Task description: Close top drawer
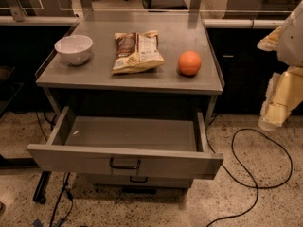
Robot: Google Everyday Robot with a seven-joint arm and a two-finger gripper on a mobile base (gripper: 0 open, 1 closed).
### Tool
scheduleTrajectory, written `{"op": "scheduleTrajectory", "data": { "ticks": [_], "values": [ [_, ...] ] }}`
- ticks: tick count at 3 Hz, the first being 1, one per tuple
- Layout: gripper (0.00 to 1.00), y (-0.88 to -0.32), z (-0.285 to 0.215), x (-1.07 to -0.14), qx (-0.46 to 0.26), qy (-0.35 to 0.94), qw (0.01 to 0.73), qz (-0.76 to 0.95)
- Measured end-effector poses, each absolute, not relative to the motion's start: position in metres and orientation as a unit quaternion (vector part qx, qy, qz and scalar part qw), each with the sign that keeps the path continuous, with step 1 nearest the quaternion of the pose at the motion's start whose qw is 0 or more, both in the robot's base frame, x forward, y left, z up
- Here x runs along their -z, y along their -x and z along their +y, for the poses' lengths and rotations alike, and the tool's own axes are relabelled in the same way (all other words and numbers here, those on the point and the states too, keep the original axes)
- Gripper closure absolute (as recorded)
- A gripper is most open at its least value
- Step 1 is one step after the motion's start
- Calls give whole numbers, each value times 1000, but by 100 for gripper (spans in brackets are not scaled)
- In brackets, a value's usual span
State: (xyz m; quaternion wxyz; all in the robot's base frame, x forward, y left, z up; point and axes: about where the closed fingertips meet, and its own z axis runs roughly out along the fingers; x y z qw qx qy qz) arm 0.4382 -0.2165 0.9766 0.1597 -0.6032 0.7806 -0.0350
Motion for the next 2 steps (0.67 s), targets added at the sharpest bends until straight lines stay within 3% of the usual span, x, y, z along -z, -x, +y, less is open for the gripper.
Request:
{"op": "scheduleTrajectory", "data": {
  "ticks": [1,2],
  "values": [
    [0,-438,-217,-977,35,603,160,781],
    [13,-438,-217,-977,35,603,160,781]
  ]
}}
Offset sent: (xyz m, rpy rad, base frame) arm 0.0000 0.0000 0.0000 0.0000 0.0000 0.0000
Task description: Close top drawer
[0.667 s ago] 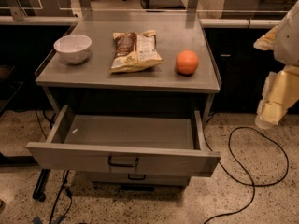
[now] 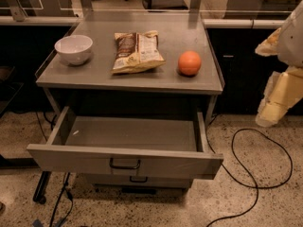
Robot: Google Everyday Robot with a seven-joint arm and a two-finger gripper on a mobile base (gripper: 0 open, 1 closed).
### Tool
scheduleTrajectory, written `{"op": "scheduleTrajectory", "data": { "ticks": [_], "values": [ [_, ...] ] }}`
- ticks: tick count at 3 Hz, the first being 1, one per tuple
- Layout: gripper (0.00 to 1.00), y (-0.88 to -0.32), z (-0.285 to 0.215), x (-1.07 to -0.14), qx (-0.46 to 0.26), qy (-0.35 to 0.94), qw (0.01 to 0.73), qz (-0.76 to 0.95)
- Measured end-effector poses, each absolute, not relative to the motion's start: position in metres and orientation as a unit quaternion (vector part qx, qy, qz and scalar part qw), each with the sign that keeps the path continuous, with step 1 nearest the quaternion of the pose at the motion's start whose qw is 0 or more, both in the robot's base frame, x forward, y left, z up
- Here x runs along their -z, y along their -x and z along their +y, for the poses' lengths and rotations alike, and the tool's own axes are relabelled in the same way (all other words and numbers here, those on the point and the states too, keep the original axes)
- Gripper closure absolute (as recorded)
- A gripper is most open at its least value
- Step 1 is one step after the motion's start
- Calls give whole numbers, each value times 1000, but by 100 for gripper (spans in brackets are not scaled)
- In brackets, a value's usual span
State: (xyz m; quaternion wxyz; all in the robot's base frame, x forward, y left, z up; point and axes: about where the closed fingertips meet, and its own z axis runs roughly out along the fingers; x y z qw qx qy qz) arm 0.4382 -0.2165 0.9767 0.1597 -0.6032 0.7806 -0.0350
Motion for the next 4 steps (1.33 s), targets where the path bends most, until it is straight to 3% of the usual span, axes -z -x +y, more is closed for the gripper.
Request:
{"op": "scheduleTrajectory", "data": {
  "ticks": [3,4],
  "values": [
    [84,-438,-217,-977,35,603,160,781],
    [100,-438,-217,-977,35,603,160,781]
  ]
}}
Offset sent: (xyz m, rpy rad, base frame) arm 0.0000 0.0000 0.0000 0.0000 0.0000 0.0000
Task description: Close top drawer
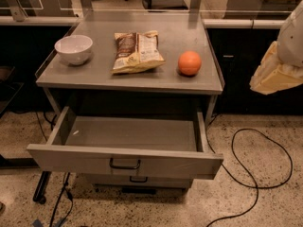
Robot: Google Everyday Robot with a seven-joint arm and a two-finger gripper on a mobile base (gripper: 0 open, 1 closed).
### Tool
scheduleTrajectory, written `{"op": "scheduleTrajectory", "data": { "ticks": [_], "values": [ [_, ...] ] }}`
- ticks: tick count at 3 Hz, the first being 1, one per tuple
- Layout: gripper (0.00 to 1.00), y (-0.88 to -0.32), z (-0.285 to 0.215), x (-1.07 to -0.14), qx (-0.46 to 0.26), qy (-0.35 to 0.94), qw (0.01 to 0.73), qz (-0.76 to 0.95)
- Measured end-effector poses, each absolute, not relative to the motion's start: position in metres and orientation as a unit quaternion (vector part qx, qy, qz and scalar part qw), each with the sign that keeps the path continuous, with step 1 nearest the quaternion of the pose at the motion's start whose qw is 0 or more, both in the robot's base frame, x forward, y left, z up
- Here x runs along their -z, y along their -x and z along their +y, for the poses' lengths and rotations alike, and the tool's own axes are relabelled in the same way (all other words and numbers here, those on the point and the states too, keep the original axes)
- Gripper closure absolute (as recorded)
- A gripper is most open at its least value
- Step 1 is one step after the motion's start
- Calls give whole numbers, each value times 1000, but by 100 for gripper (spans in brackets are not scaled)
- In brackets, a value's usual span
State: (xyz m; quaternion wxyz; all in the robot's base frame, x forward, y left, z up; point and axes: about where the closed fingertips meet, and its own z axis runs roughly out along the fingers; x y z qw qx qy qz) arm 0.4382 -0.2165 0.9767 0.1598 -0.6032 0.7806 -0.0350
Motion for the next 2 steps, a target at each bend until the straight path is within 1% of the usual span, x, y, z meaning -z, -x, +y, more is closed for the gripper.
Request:
{"op": "scheduleTrajectory", "data": {
  "ticks": [1,2],
  "values": [
    [100,-436,-214,-968,33,599,157,784],
    [100,-425,-208,-937,22,584,142,799]
  ]
}}
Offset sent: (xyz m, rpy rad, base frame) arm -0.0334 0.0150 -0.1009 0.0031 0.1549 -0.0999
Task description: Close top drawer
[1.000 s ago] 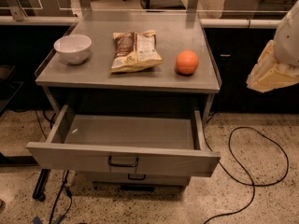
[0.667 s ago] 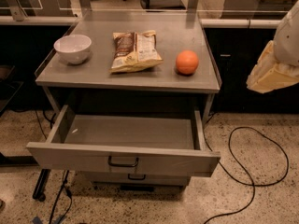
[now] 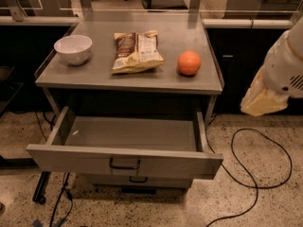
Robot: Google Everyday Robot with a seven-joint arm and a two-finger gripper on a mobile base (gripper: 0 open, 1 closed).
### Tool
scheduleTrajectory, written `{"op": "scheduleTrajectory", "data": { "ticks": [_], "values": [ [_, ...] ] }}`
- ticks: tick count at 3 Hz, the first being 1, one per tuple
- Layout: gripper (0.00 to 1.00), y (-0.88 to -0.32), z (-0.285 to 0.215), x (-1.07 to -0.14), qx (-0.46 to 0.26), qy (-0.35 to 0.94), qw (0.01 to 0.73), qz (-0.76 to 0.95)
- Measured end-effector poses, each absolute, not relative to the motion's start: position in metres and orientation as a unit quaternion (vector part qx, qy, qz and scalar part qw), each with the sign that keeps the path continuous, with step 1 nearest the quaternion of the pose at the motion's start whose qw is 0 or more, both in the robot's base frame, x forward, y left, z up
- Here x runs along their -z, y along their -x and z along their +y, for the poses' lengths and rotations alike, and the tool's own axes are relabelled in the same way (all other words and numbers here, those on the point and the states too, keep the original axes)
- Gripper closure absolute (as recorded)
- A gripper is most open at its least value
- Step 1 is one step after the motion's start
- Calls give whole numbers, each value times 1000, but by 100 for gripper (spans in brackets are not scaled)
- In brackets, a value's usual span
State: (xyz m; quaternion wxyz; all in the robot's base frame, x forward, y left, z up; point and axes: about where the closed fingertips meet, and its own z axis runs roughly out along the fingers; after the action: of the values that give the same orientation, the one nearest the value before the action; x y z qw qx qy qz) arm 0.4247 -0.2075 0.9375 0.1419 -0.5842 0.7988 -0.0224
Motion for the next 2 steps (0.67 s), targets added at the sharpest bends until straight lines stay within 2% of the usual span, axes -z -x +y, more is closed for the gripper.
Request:
{"op": "scheduleTrajectory", "data": {
  "ticks": [2],
  "values": [
    [100,-406,-193,-849,-21,556,89,826]
  ]
}}
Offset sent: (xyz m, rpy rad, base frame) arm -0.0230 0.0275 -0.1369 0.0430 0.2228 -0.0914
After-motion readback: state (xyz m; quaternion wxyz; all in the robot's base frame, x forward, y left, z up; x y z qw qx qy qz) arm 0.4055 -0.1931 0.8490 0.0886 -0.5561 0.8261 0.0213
